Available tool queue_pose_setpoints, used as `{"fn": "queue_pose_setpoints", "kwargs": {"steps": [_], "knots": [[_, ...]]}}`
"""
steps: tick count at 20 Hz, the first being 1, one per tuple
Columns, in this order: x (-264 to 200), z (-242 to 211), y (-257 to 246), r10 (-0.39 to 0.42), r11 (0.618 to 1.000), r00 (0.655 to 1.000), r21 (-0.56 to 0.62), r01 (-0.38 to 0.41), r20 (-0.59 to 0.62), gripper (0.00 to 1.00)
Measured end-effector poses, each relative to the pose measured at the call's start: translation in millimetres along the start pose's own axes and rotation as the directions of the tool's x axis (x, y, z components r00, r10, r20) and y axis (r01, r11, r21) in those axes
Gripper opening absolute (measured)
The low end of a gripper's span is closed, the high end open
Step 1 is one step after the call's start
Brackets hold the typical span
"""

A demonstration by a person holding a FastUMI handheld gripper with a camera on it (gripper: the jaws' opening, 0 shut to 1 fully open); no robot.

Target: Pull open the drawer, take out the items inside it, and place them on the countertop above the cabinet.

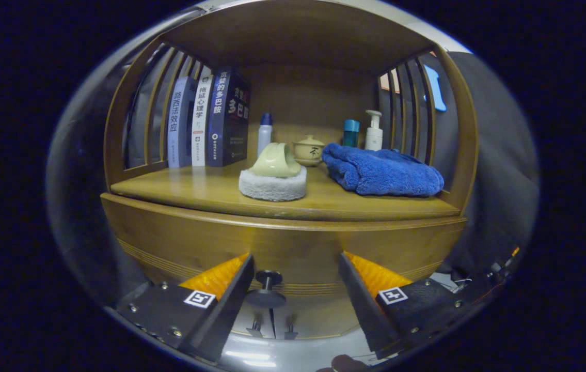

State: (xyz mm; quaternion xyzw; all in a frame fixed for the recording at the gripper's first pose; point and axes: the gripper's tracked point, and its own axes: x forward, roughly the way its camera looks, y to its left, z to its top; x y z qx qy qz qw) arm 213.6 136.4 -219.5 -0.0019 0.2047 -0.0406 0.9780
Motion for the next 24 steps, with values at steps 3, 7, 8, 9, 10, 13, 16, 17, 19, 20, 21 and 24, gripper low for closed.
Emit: {"fn": "queue_pose_setpoints", "kwargs": {"steps": [3,7,8,9,10,13,16,17,19,20,21,24], "knots": [[1.4,-0.3,0.1,-0.007,1.000,1.000,-0.016,0.007,0.001,0.99],[2.4,-0.8,0.0,-0.010,0.999,1.000,-0.030,0.010,0.007,0.99],[2.3,-0.9,-0.3,-0.009,0.999,1.000,-0.030,0.010,0.008,0.99],[1.6,-0.9,-0.6,-0.009,0.999,1.000,-0.031,0.010,0.010,0.99],[0.4,-0.8,-1.8,-0.010,0.999,1.000,-0.033,0.011,0.012,0.99],[-2.2,15.2,-9.3,-0.024,0.999,0.998,-0.042,0.026,0.059,0.99],[-14.2,35.8,-16.4,-0.011,0.999,0.993,-0.043,0.016,0.115,0.97],[-19.2,43.5,-20.9,-0.011,0.999,0.991,-0.046,0.017,0.136,0.97],[-29.2,61.5,-29.9,-0.009,0.999,0.983,-0.051,0.018,0.182,0.97],[-34.9,70.1,-35.2,-0.007,0.998,0.979,-0.053,0.018,0.204,0.97],[-41.8,78.2,-40.7,-0.004,0.999,0.974,-0.052,0.016,0.226,0.97],[-60.4,104.2,-60.1,0.001,0.999,0.959,-0.039,0.010,0.284,0.97]]}}
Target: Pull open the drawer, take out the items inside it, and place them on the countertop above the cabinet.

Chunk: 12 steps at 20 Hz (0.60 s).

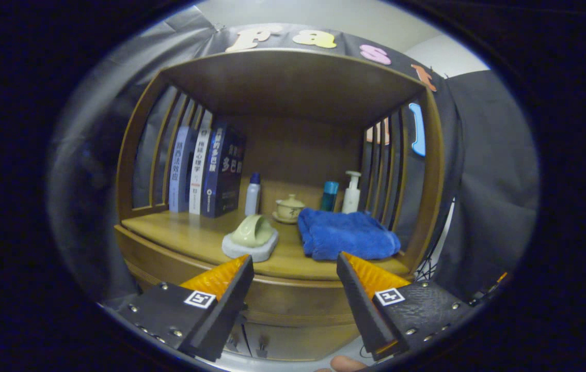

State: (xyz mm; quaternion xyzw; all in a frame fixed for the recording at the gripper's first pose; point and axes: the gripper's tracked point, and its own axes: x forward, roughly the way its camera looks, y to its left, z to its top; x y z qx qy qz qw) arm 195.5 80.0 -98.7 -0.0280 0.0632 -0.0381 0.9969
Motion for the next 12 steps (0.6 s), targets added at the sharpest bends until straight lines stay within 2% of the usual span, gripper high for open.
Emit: {"fn": "queue_pose_setpoints", "kwargs": {"steps": [12], "knots": [[-54.7,73.5,-125.8,-0.109,0.993,0.981,0.071,0.099,0.162,0.96]]}}
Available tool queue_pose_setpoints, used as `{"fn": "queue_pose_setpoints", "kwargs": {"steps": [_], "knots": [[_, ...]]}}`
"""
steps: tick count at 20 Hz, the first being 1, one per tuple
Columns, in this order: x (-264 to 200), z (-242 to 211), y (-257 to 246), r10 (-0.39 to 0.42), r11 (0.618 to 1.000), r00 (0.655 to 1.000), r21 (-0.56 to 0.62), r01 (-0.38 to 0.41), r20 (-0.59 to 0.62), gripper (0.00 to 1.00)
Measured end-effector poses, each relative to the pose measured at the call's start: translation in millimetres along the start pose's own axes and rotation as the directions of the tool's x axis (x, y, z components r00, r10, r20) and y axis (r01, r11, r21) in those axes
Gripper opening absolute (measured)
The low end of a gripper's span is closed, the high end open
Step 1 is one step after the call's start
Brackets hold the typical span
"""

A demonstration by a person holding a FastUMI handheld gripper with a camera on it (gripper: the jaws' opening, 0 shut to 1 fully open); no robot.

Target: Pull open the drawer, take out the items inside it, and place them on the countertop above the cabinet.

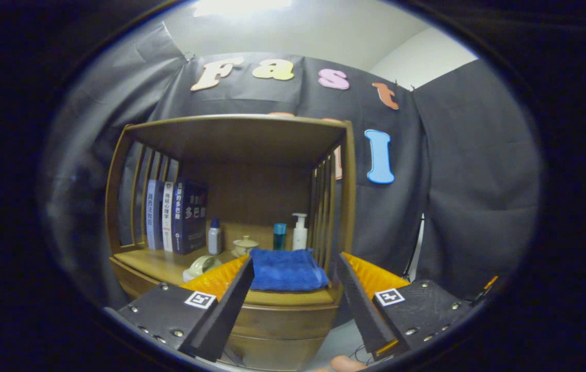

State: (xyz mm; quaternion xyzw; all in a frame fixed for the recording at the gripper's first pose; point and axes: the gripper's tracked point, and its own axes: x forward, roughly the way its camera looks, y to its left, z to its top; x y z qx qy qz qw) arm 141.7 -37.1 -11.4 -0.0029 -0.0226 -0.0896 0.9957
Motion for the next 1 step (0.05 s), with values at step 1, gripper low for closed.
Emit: {"fn": "queue_pose_setpoints", "kwargs": {"steps": [1], "knots": [[-4.6,8.3,-8.9,0.002,1.000,1.000,-0.017,-0.002,0.024,0.96]]}}
